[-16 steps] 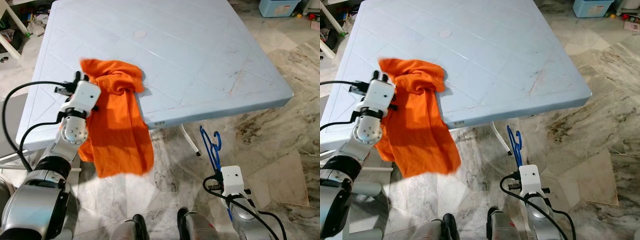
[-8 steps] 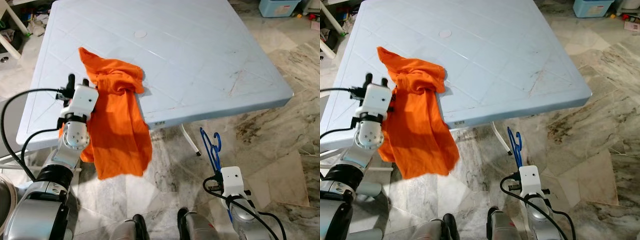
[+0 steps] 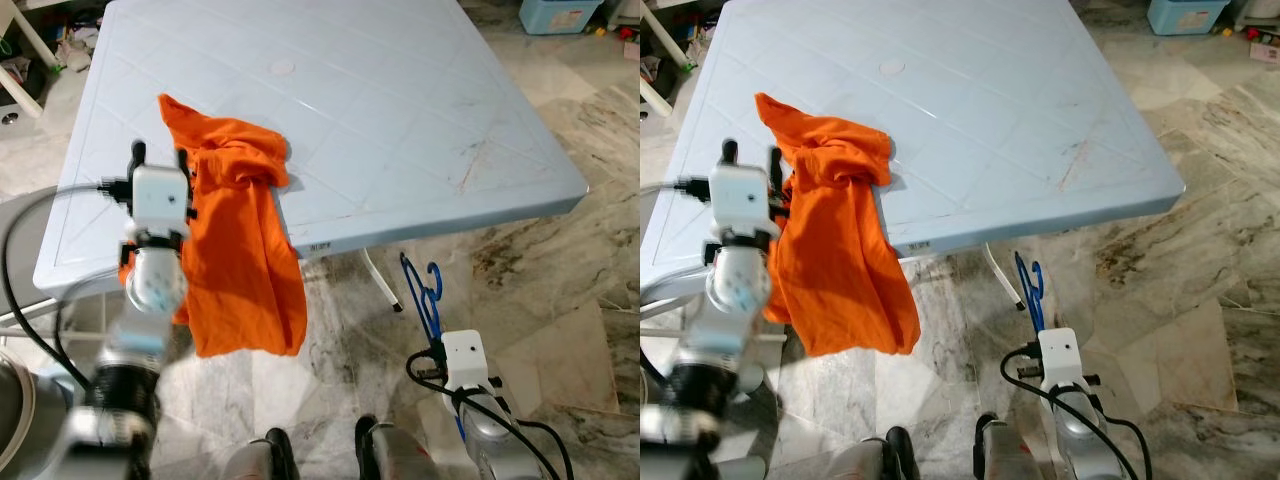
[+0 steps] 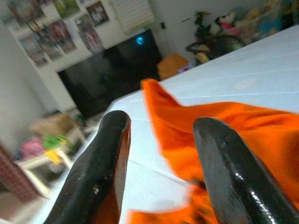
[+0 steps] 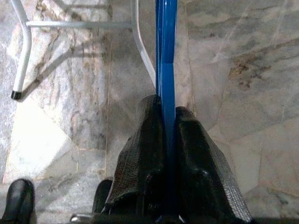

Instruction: Hang hanger

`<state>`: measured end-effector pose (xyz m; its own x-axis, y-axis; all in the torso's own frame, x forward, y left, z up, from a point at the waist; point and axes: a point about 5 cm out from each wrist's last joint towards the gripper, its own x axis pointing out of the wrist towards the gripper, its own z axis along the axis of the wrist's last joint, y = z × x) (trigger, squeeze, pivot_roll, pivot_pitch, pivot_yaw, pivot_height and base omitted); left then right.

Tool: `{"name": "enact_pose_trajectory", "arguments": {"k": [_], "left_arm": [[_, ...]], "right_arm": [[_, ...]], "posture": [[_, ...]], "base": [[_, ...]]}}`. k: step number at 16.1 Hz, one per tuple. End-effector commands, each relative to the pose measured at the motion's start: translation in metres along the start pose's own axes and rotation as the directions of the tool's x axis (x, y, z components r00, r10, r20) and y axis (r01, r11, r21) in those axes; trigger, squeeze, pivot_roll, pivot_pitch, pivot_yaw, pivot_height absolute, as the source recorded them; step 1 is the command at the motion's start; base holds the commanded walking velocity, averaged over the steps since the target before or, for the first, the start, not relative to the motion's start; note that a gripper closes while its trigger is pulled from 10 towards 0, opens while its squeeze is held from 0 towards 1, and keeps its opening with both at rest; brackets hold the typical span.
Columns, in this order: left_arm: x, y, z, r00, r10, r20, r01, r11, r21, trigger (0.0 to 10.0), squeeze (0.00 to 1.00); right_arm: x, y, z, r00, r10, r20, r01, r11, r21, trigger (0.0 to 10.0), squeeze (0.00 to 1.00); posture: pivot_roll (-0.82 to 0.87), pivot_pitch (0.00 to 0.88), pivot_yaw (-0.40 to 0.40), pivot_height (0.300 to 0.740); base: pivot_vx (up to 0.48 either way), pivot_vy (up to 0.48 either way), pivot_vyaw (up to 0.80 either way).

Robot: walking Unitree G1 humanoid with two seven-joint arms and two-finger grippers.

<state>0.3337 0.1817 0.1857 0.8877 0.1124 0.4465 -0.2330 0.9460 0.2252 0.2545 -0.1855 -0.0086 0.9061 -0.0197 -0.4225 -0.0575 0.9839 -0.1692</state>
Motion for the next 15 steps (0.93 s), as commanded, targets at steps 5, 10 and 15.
{"name": "enact_pose_trajectory", "arguments": {"k": [5, 10, 15], "left_arm": [[-0.037, -0.010, 0.003, 0.992, -0.062, -0.112, 0.046, 0.989, -0.138, 10.0, 1.00], [-0.063, 0.008, -0.010, 0.958, -0.015, -0.287, -0.022, 0.992, -0.125, 10.0, 1.00], [-0.075, -0.005, -0.015, 0.908, -0.057, -0.416, -0.032, 0.978, -0.205, 10.0, 1.00]], "right_arm": [[-0.001, 0.008, -0.008, 0.999, 0.029, -0.028, -0.030, 1.000, -0.002, 10.0, 0.00], [-0.001, 0.008, -0.010, 0.999, 0.036, -0.040, -0.036, 0.999, -0.009, 10.0, 0.00], [0.001, 0.010, -0.008, 0.999, 0.039, -0.036, -0.039, 0.999, -0.007, 10.0, 0.00]], "posture": [[-0.15, 0.262, 0.059, 0.740], [-0.14, 0.260, 0.060, 0.740], [-0.14, 0.264, 0.061, 0.740]], "base": [[0.000, 0.000, 0.00], [0.000, 0.000, 0.00], [0.000, 0.000, 0.00]]}}
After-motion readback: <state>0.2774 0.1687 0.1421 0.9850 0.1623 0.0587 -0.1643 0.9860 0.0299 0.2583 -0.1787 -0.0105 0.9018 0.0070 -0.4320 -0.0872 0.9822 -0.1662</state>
